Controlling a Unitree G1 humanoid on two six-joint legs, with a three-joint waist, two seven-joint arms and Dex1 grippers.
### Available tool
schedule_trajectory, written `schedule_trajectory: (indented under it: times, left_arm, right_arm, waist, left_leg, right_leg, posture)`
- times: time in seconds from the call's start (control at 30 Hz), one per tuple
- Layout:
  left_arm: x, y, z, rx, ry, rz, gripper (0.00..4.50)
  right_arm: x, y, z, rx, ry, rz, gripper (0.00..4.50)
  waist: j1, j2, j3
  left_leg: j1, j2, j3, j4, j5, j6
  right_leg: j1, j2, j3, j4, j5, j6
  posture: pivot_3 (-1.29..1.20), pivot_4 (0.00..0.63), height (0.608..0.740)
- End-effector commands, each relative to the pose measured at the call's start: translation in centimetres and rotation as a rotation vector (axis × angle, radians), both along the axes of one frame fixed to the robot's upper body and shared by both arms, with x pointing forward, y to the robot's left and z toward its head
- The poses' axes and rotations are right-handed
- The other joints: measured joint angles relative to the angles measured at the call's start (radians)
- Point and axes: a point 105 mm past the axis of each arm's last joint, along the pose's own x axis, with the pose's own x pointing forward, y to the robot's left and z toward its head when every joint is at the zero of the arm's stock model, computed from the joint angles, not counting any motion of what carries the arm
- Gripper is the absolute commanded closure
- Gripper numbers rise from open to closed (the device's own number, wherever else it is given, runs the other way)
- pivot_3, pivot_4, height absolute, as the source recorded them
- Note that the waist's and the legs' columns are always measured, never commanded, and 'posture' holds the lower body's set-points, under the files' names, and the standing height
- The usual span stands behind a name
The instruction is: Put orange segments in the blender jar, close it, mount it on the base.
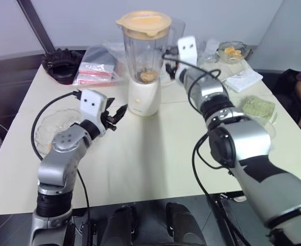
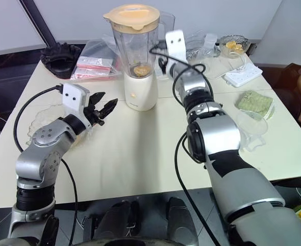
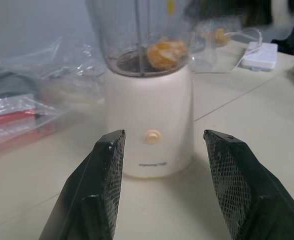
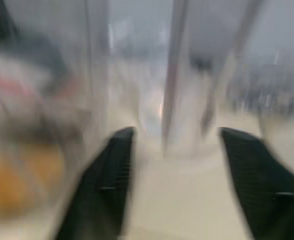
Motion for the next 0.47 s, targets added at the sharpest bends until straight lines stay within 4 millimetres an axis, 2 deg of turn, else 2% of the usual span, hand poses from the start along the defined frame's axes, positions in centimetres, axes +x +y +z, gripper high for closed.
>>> schedule_trajectory:
  times: [0.03,0.23,0.27,0.33,0.47]
  left_arm:
    - [0.0,-0.6,0.9,-0.005,-0.041,-0.03,1.89]
    - [-0.2,-1.3,0.1,-0.02,-0.017,-0.057,1.89]
    - [-0.4,-1.6,-0.4,-0.019,-0.001,-0.073,1.89]
    - [-0.8,-2.1,-1.3,-0.015,0.031,-0.104,1.89]
    - [-1.3,-2.7,-2.9,-0.024,0.106,-0.153,1.89]
  right_arm:
    - [0.2,-0.7,2.6,-0.055,-0.1,-0.012,0.03]
    - [-0.1,-2.4,0.6,-0.088,-0.111,-0.023,0.03]
    - [-0.7,-2.7,-0.3,-0.088,-0.122,-0.006,0.03]
    - [-3.0,-2.6,-1.6,-0.065,-0.164,0.049,0.03]
    - [-9.2,-2.0,-2.9,-0.038,-0.253,0.153,0.03]
  waist:
    - [0.0,0.001,0.0]
    - [0.0,0.001,0.0]
    - [0.0,0.0,0.0]
    - [0.006,0.0,0.0]
    - [0.009,0.0,0.0]
  left_leg:
    - [0.0,0.0,0.0,0.0,0.0,0.0]
    - [0.0,0.0,0.0,0.0,0.0,0.0]
    - [0.0,0.0,0.0,0.0,0.0,0.0]
    - [0.0,0.0,-0.002,0.0,0.0,0.0]
    - [-0.003,0.0,-0.002,0.0,0.0,0.0]
  right_leg:
    - [-0.001,0.0,0.0,0.0,0.0,0.001]
    - [-0.001,0.001,0.0,0.0,0.001,0.002]
    - [-0.001,0.001,0.0,0.0,0.001,0.002]
    - [0.001,0.001,-0.001,0.0,0.001,0.002]
    - [-0.001,0.001,-0.001,0.0,0.002,0.003]
  posture:
    - [0.0,0.15,0.74]
    - [0.0,0.15,0.74]
    - [0.0,0.15,0.74]
    - [0.0,0.15,0.74]
    - [0.0,0.15,0.74]
